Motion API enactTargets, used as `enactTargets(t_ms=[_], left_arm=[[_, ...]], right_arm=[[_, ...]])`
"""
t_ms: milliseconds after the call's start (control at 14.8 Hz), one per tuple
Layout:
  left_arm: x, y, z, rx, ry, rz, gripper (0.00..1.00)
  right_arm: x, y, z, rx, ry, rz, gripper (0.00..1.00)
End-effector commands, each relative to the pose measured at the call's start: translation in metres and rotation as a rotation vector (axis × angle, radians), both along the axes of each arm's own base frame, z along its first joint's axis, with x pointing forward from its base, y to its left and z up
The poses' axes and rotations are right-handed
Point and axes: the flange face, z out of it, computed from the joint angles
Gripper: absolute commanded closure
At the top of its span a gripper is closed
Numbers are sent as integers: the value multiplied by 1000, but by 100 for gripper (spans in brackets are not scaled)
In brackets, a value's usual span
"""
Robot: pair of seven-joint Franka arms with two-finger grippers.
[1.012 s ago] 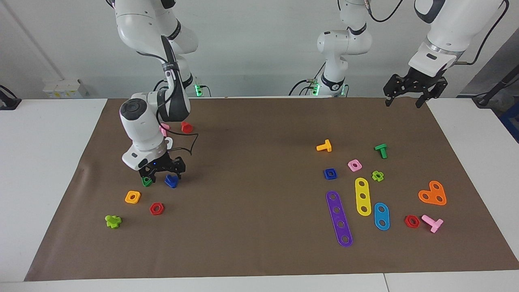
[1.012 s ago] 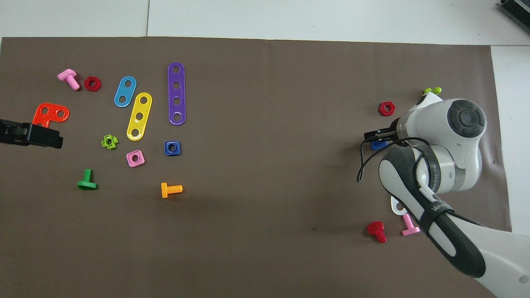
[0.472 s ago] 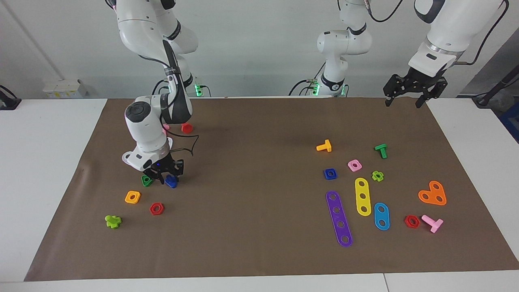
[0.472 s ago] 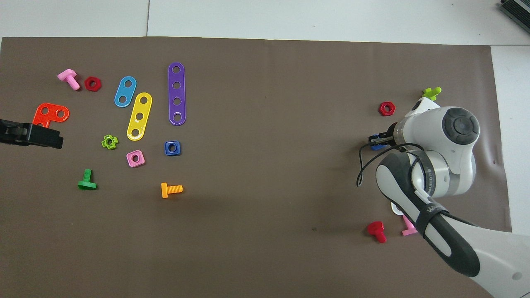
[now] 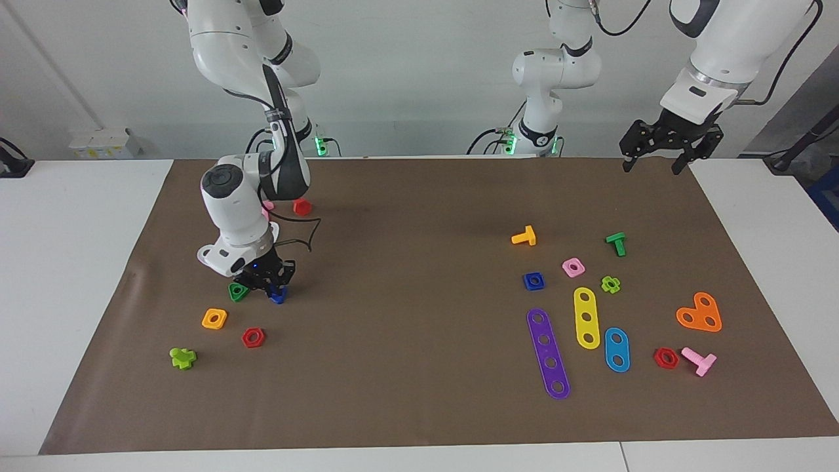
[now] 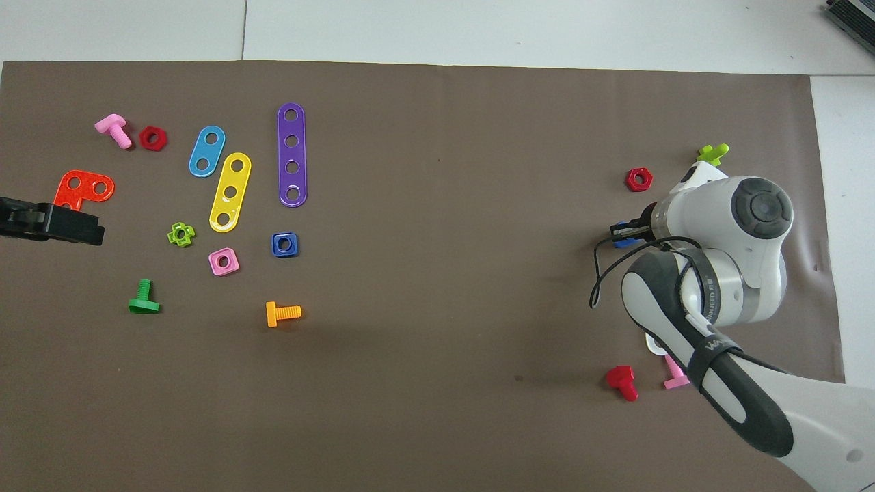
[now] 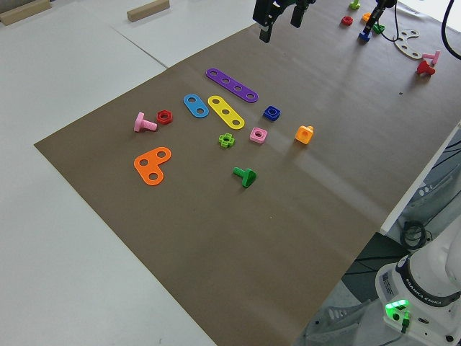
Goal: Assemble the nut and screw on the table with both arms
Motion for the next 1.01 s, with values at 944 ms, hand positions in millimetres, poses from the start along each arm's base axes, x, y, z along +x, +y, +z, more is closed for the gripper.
enactTargets(t_ms=[944], left_arm=[[-4,3,1,17,-4,1,0]], right_arm=[[14,267,146,51,-27,-196,100]])
